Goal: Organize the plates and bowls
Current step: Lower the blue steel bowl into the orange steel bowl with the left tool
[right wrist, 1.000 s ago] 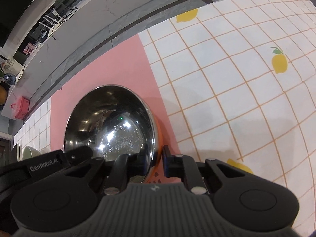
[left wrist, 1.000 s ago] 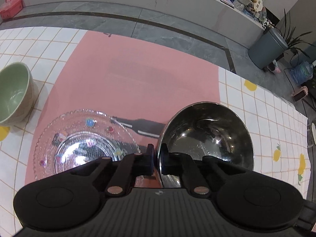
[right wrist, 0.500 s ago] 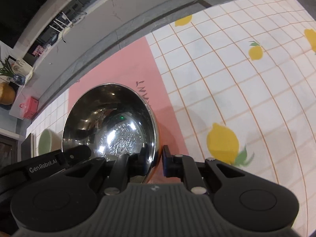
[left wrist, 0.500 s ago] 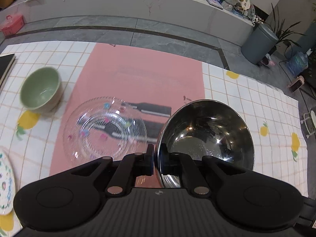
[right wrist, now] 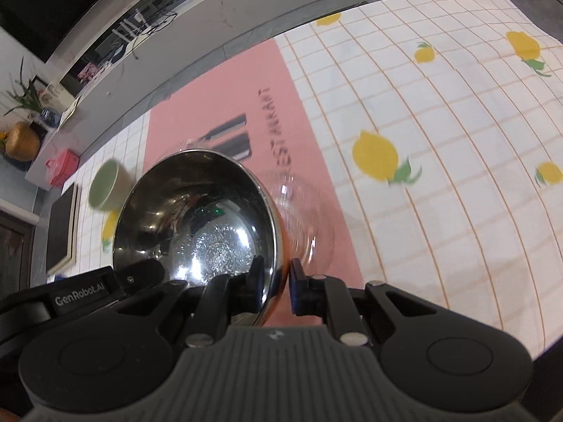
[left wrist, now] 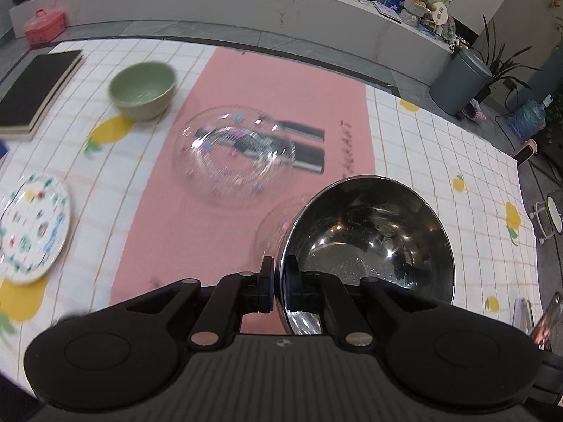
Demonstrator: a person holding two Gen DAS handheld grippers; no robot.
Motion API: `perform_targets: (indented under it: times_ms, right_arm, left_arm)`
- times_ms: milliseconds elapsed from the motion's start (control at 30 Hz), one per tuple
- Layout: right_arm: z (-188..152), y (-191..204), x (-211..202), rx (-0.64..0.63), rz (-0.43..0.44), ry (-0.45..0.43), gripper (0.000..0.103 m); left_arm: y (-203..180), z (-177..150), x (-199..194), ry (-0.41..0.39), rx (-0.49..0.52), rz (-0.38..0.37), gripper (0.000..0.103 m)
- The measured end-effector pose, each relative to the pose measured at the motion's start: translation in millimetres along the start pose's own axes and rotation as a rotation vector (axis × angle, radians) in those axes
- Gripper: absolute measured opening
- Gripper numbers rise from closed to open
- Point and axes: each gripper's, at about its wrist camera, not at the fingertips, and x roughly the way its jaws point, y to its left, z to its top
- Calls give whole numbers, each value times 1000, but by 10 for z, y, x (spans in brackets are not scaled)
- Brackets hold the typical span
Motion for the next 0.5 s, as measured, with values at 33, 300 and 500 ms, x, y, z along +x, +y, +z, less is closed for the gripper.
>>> perform_targets:
  times_ms: [33, 300, 500]
  right_arm:
    - [-80, 12, -42, -7, 2, 0, 12]
    - [-458, 133, -314, -45, 46, 12, 13]
    - [-680, 390, -451, -117, 94, 17, 13]
  left_arm:
    - [43, -64, -57, -6, -10, -3, 6]
    - [319, -378, -474, -37, -37, -29, 6]
    - [592, -598, -798, -86, -82, -12, 7]
